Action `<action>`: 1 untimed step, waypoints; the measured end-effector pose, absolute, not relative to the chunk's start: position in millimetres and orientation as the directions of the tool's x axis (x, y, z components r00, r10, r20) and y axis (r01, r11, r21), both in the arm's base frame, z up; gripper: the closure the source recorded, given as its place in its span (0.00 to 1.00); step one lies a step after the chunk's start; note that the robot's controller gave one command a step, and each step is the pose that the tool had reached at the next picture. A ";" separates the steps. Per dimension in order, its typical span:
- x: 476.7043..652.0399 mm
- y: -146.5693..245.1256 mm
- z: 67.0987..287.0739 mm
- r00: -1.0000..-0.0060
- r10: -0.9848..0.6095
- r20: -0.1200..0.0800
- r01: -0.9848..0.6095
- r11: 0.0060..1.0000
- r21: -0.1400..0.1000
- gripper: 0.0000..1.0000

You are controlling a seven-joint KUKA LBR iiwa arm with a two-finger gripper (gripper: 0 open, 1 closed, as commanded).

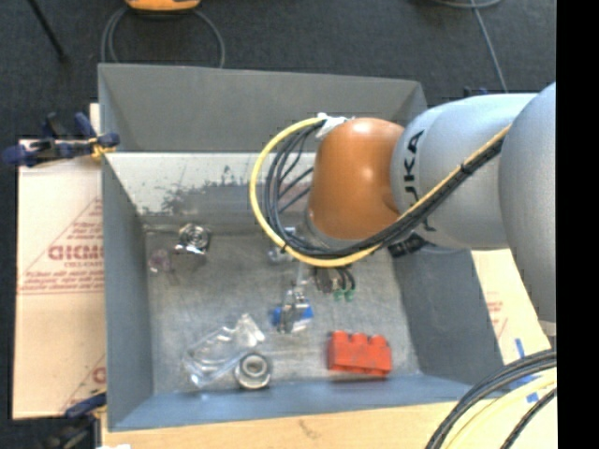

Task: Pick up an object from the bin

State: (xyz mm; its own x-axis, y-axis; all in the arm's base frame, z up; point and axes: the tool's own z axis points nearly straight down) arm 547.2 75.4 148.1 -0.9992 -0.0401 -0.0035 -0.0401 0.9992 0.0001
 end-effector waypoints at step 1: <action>580.6 18.0 78.0 -0.976 -0.220 -0.002 -0.220 0.976 -0.001 0.00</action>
Offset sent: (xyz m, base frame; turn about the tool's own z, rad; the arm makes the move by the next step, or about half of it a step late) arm 0.0317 -0.0550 -0.0719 -0.1853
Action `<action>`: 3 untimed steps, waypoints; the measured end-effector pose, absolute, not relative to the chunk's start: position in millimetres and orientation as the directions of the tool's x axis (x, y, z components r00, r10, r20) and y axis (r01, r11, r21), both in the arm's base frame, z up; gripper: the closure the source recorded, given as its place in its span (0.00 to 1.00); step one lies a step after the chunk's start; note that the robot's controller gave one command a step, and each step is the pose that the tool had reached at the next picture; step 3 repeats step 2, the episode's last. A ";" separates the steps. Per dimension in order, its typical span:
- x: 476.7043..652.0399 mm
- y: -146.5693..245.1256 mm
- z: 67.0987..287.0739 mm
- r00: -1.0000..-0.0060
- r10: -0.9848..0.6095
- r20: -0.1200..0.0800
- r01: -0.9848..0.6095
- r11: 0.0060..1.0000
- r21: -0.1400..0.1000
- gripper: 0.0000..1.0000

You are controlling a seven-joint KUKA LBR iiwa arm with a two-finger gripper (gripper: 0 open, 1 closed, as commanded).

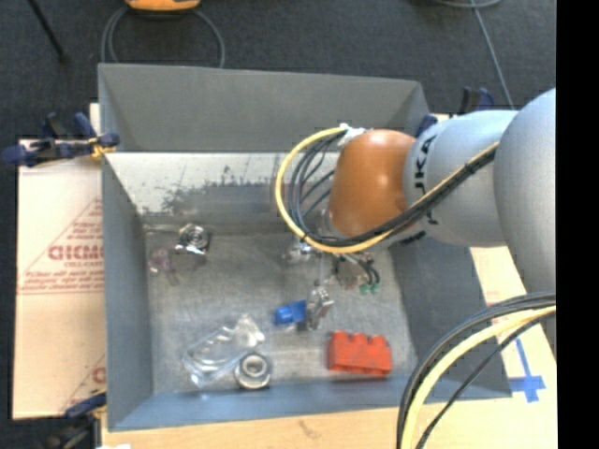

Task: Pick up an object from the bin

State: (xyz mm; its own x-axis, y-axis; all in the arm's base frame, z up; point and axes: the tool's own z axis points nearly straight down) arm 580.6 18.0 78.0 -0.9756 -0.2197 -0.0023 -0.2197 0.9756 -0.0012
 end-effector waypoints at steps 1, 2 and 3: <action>581.4 19.0 80.5 -0.975 -0.221 -0.003 -0.221 0.975 -0.001 1.00; 577.3 8.4 243.0 -0.907 -0.422 -0.011 -0.421 0.907 -0.006 1.00; 577.3 8.4 243.0 -0.907 -0.422 -0.011 -0.421 0.907 -0.006 1.00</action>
Offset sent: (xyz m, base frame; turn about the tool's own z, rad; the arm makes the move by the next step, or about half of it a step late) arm 0.0000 0.0000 0.0000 0.0000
